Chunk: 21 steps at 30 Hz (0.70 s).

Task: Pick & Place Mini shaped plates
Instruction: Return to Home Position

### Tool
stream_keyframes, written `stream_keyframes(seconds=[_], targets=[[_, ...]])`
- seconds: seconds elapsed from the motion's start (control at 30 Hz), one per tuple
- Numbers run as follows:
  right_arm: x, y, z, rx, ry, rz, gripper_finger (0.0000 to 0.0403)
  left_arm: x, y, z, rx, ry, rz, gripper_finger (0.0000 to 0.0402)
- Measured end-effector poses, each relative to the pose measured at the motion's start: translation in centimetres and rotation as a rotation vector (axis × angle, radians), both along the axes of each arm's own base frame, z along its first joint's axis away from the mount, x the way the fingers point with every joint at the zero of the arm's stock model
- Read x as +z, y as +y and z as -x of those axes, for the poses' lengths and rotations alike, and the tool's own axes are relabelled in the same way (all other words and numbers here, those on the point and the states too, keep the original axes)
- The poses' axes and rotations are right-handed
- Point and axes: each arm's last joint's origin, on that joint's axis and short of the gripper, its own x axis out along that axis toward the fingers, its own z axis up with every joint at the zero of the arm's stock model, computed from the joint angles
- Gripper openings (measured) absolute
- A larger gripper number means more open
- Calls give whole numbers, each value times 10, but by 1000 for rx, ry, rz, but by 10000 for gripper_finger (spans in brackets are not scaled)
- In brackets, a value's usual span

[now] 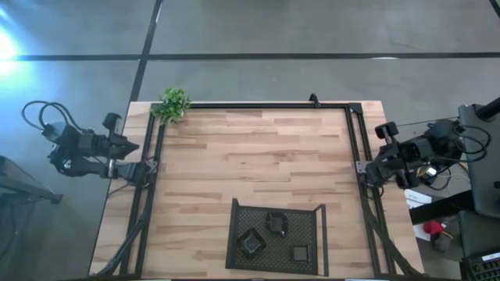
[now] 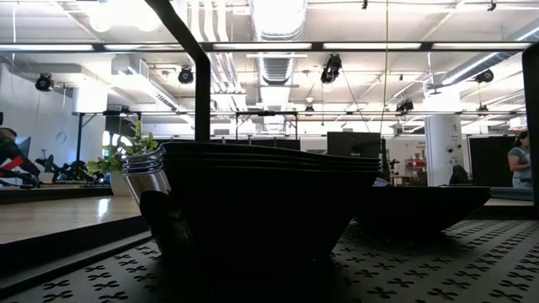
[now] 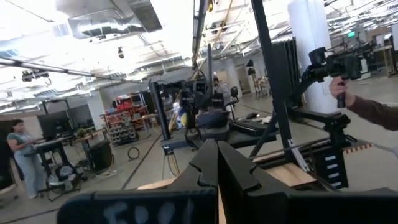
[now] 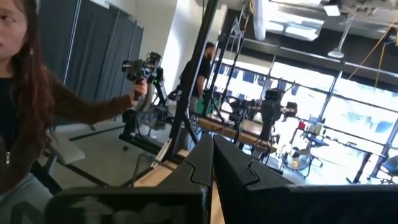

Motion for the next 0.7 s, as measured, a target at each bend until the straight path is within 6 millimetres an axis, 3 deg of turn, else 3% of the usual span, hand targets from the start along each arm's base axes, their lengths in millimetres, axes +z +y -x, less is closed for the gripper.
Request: stream_keyframes(seconds=[0.33, 0.7], targets=[[-14, -5, 21, 6, -77, -37, 8, 7, 3, 8, 59, -27, 1, 0], [-23, -2, 7, 7, -31, -18, 8, -1, 1, -3, 49, -7, 24, 0]])
